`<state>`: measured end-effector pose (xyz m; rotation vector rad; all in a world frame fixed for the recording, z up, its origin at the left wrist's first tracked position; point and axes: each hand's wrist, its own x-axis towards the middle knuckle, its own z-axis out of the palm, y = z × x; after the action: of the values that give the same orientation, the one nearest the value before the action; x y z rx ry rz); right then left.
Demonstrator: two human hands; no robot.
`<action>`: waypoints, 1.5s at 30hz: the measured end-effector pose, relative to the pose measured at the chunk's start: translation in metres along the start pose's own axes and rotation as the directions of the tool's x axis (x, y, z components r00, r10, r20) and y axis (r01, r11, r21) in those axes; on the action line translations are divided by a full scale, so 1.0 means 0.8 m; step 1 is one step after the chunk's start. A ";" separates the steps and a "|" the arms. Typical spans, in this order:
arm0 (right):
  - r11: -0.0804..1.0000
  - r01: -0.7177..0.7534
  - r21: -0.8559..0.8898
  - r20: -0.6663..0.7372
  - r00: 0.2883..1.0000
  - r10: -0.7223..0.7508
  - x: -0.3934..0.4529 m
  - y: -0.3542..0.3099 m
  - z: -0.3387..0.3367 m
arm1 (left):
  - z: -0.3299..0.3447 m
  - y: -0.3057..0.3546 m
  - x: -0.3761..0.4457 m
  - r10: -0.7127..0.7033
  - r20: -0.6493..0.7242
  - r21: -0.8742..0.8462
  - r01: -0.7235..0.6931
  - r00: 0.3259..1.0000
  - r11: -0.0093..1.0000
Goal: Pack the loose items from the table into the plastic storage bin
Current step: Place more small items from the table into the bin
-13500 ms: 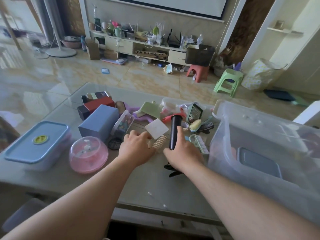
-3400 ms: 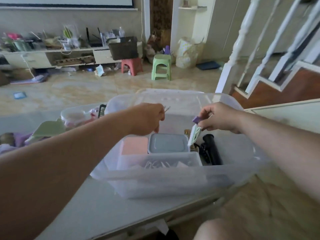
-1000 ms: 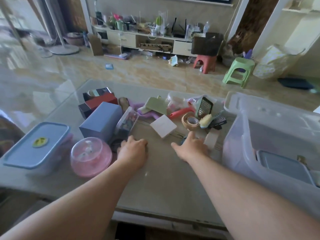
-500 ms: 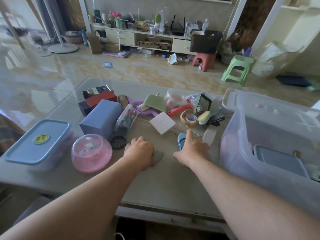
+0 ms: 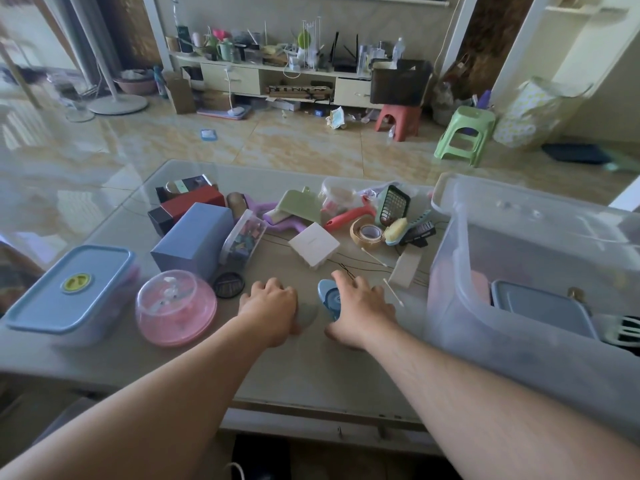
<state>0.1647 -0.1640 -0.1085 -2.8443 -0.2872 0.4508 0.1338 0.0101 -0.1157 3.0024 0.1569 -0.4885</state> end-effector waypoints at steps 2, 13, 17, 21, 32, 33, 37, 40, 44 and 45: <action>1.000 0.010 0.012 0.013 1.000 -0.010 0.003 0.002 0.003 | -0.003 -0.010 0.001 0.026 -0.015 -0.047 -0.026 1.000 0.999; 0.998 0.048 -0.040 0.017 0.999 -0.047 0.013 0.001 0.014 | 0.007 -0.048 0.022 -0.251 -0.015 -0.115 0.247 0.968 0.962; 0.998 0.066 0.014 0.008 0.998 -0.066 0.012 0.007 0.011 | 0.001 -0.043 0.021 -0.134 -0.082 -0.139 0.122 0.988 0.983; 0.996 0.090 0.008 -0.022 0.996 -0.090 -0.003 0.009 -0.001 | -0.002 -0.032 0.020 -0.125 -0.049 -0.148 0.116 0.991 0.982; 0.871 0.483 -0.090 -0.435 0.768 -0.471 -0.122 0.037 -0.229 | -0.130 0.092 -0.036 0.106 -0.544 -0.303 -0.313 0.832 0.900; 0.885 0.457 -0.091 -0.439 0.779 -0.448 -0.122 0.062 -0.256 | -0.149 0.113 -0.042 0.112 -0.550 -0.323 -0.335 0.828 0.885; 0.974 0.209 -0.092 -0.356 0.906 -0.228 -0.109 0.180 -0.319 | -0.202 0.194 -0.038 0.229 -0.555 -0.291 -0.445 0.800 0.847; 0.983 0.050 -0.178 -0.118 0.990 -0.071 -0.105 0.265 -0.319 | -0.218 0.263 -0.032 0.401 -0.514 -0.177 -0.551 0.758 0.815; 0.964 -0.019 -0.266 0.212 0.974 0.078 -0.124 0.326 -0.295 | -0.204 0.348 -0.025 0.673 -0.075 0.016 -0.673 0.736 0.739; 0.963 -0.010 -0.268 0.256 0.963 0.081 -0.128 0.332 -0.287 | -0.194 0.363 -0.023 0.690 0.044 0.080 -0.691 0.723 0.719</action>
<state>0.1849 -0.4881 0.0592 -3.0514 -0.3549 0.8684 0.1986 -0.2622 0.0596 2.8254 -0.9881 -0.4195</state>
